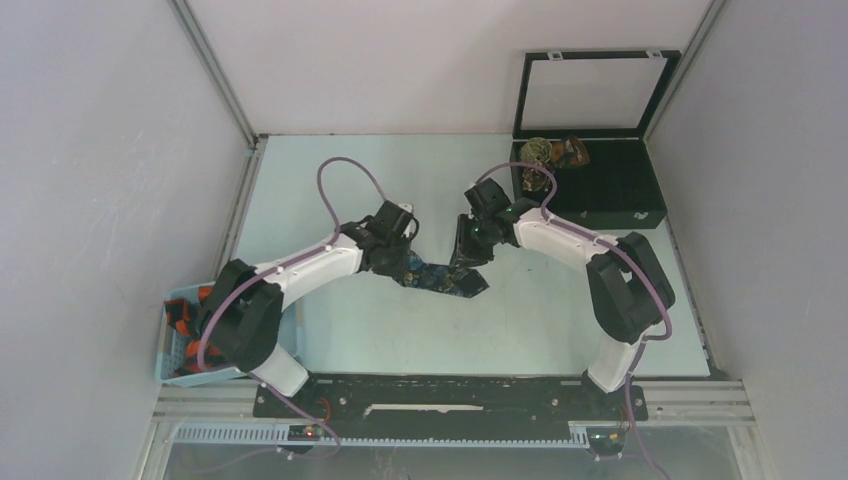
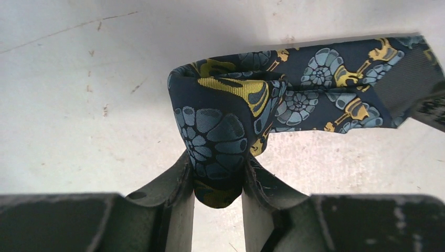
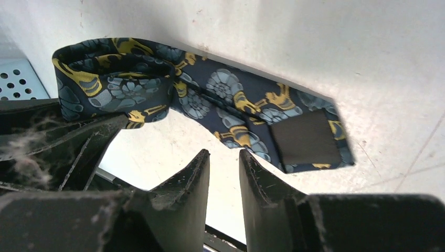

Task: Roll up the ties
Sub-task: Roll the tie at the center of the board.

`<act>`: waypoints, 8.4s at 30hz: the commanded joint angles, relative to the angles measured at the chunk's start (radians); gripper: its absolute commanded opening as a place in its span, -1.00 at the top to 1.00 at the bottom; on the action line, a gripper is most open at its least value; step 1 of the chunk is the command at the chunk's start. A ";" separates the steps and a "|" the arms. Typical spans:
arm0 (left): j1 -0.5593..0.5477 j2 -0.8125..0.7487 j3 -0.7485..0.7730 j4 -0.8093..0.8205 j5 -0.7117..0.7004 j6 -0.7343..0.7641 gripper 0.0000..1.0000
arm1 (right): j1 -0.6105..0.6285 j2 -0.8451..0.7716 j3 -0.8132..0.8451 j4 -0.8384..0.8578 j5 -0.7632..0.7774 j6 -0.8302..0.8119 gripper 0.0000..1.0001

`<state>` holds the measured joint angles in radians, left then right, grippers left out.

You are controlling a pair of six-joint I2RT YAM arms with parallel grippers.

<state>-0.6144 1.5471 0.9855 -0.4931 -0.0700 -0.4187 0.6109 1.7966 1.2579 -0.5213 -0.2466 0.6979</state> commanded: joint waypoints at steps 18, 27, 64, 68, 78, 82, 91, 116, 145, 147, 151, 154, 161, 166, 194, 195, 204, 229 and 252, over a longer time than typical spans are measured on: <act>-0.180 0.274 0.358 -0.395 -0.543 -0.016 0.33 | -0.121 -0.132 -0.119 0.020 -0.029 -0.049 0.39; -0.245 0.419 0.498 -0.524 -0.682 -0.051 0.31 | -0.161 -0.173 -0.159 0.024 -0.046 -0.061 0.39; -0.325 0.448 0.592 -0.438 -0.377 -0.036 -0.10 | -0.199 -0.231 -0.180 0.013 -0.064 -0.064 0.39; -0.307 0.398 0.560 -0.407 -0.353 -0.030 -0.10 | -0.198 -0.230 -0.180 0.019 -0.070 -0.057 0.39; -0.253 0.194 0.443 -0.329 -0.301 -0.006 -0.26 | -0.135 -0.229 -0.180 0.108 -0.112 -0.030 0.38; -0.207 0.086 0.355 -0.271 -0.247 0.009 -0.33 | -0.084 -0.218 -0.179 0.201 -0.154 -0.009 0.35; -0.033 -0.155 0.080 -0.043 -0.043 0.032 -0.56 | 0.022 -0.088 -0.062 0.263 -0.183 0.023 0.32; 0.176 -0.064 -0.073 0.246 0.342 0.055 -0.69 | 0.025 0.170 0.102 0.104 -0.113 -0.015 0.56; 0.156 0.180 -0.026 0.373 0.517 -0.090 -0.25 | 0.016 0.170 0.081 0.087 -0.103 -0.025 0.59; 0.141 0.181 -0.012 0.349 0.484 -0.082 -0.14 | 0.015 0.161 0.080 0.082 -0.102 -0.026 0.59; 0.118 0.148 0.002 0.287 0.391 -0.066 0.01 | 0.010 0.126 0.076 0.062 -0.088 -0.039 0.59; 0.107 0.123 0.017 0.222 0.304 -0.049 0.05 | -0.003 0.088 0.059 0.057 -0.084 -0.041 0.59; 0.070 0.092 0.074 0.058 0.114 -0.001 0.11 | -0.040 0.016 0.020 0.040 -0.077 -0.054 0.59; 0.034 0.097 0.133 -0.060 -0.042 0.034 0.11 | -0.065 -0.028 -0.018 0.037 -0.075 -0.060 0.59; -0.150 0.424 0.496 -0.439 -0.661 0.073 0.05 | -0.152 -0.102 -0.113 0.040 -0.098 -0.085 0.59; -0.156 0.436 0.506 -0.445 -0.666 0.070 0.04 | -0.154 -0.103 -0.115 0.039 -0.099 -0.085 0.59; -0.208 0.529 0.573 -0.477 -0.659 0.055 -0.12 | -0.179 -0.133 -0.139 0.043 -0.109 -0.087 0.59; -0.241 0.471 0.657 -0.486 -0.461 0.016 -0.40 | -0.188 -0.159 -0.158 0.058 -0.128 -0.073 0.59; -0.192 0.093 0.486 -0.419 -0.377 -0.096 -0.13 | -0.175 0.079 0.155 0.064 -0.267 -0.085 0.56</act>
<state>-0.8246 1.8252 1.5791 -0.9539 -0.4690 -0.4454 0.4286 1.7844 1.2743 -0.4603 -0.4309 0.6270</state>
